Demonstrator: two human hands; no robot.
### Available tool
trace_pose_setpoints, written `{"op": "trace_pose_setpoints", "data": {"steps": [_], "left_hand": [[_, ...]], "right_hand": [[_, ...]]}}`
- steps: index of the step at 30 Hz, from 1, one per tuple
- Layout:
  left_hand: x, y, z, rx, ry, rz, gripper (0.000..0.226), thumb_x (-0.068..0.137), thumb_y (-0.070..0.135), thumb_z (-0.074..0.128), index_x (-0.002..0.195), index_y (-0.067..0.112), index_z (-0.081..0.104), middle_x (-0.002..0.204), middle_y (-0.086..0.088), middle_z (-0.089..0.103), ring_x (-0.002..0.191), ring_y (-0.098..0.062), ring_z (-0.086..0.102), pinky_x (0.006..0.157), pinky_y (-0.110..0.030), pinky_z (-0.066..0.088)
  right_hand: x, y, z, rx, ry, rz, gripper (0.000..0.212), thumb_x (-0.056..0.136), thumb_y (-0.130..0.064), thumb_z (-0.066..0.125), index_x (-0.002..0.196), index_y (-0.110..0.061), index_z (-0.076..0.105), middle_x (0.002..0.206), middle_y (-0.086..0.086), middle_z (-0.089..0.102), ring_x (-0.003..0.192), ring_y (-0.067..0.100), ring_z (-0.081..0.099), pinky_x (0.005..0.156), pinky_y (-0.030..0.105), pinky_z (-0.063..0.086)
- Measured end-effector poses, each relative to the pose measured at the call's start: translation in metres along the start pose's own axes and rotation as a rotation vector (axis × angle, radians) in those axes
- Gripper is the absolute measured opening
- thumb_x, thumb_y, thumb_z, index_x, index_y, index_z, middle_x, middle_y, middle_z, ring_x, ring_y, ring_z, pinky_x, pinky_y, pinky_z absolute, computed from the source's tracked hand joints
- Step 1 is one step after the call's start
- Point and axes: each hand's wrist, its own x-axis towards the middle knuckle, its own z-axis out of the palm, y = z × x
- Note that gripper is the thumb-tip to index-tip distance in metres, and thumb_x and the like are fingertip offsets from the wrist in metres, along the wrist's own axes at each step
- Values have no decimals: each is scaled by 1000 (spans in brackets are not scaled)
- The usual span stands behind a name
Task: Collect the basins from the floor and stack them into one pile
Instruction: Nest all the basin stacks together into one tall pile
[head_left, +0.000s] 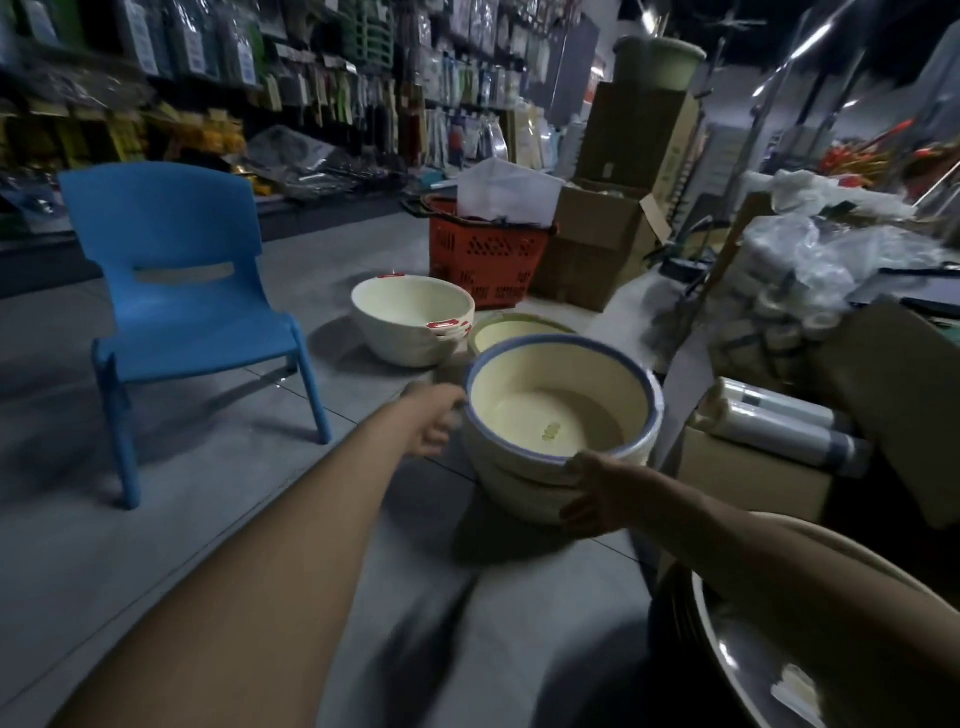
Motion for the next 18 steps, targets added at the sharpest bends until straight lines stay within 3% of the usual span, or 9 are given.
{"op": "trace_pose_setpoints", "data": {"steps": [2,4,6,9,12,16,18], "left_hand": [[5,-15,3,171,5,-53,21,98,31,60,110,14,58,102,-12,63,79,-23,57,70,-36,48],[9,-25,7,304,-27,-95,34,100,32,58,126,11,57,120,-17,65,93,-29,62,79,-41,52],[11,-30,13,396,-62,-128,41,100,34,56,135,11,54,123,-17,65,103,-32,65,86,-43,53],[14,-35,27,504,-159,-175,50,99,39,57,140,13,49,123,-17,65,103,-32,65,91,-43,54],[18,-40,46,537,-222,-186,54,99,41,58,143,14,44,124,-17,66,108,-33,66,89,-43,54],[27,-46,70,513,-229,-182,70,98,52,59,153,16,34,117,-16,65,102,-31,65,86,-43,54],[32,-48,82,455,-225,-197,80,95,61,58,155,15,32,120,-15,63,105,-32,65,87,-45,55]], "right_hand": [[6,8,2,-70,-16,32,68,92,-36,70,140,4,43,117,29,64,98,40,69,78,46,61],[11,12,6,-125,-4,32,63,95,-37,68,139,3,46,116,25,65,101,37,68,79,45,60],[16,14,8,-207,-28,-1,72,89,-39,73,145,-5,41,118,22,62,102,37,67,78,43,61],[-4,21,0,-200,-47,-12,77,91,-34,73,150,-6,32,127,22,55,113,38,60,88,46,58],[-16,33,-11,-151,-142,-111,71,101,-35,58,155,-8,21,135,19,43,126,41,50,88,44,54],[17,31,-14,-90,-4,-35,78,95,-49,65,152,-10,30,129,18,49,115,38,55,83,46,54],[33,28,-14,31,82,37,77,96,-53,61,151,-6,34,133,21,51,120,39,54,94,49,53]]}}
